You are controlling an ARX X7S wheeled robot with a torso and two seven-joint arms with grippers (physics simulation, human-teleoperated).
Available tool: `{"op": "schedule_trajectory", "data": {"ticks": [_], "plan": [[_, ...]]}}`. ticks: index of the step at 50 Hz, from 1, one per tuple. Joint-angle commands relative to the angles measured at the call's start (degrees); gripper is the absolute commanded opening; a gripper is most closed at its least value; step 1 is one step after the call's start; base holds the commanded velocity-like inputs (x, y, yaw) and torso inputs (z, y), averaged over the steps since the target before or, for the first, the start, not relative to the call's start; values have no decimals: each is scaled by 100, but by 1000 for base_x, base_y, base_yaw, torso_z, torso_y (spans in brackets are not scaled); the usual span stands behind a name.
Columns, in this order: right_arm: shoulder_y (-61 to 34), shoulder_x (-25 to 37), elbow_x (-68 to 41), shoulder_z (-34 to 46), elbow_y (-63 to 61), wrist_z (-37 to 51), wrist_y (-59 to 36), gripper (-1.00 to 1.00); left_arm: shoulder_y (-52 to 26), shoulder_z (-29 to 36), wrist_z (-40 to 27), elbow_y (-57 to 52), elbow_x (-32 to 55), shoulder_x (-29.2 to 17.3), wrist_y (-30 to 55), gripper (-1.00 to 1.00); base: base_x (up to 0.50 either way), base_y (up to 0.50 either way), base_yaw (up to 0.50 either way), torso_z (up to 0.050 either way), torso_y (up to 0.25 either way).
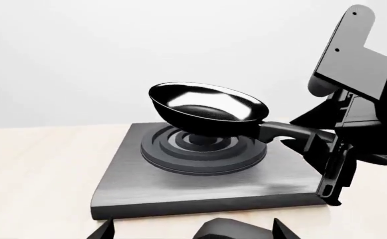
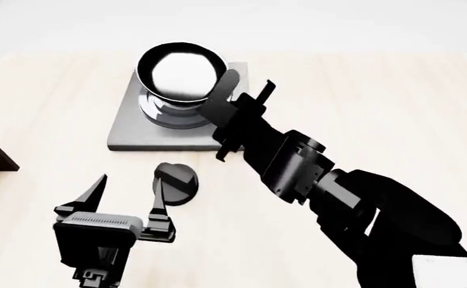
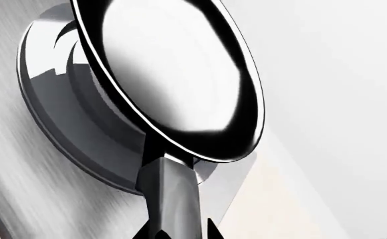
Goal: Turn on the stove and put the frying pan on it.
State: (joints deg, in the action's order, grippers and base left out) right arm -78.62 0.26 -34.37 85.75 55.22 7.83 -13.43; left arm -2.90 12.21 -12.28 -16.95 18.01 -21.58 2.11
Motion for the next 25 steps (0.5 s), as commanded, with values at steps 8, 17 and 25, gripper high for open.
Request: {"op": "schedule_trajectory", "data": {"ticks": [8, 17, 25], "plan": [[-70, -26, 444, 246, -1, 205, -66, -100, 0, -21, -23, 25, 47, -27, -22, 100, 0, 0, 0, 0, 3], [-13, -26, 468, 221, -80, 177, -67, -100, 4, -6, -34, 20, 54, -34, -23, 100, 0, 0, 0, 0, 1], [56, -26, 568, 251, -188, 210, -21, -100, 5, -3, -43, 27, 66, -45, -22, 100, 0, 0, 0, 0, 1]]}}
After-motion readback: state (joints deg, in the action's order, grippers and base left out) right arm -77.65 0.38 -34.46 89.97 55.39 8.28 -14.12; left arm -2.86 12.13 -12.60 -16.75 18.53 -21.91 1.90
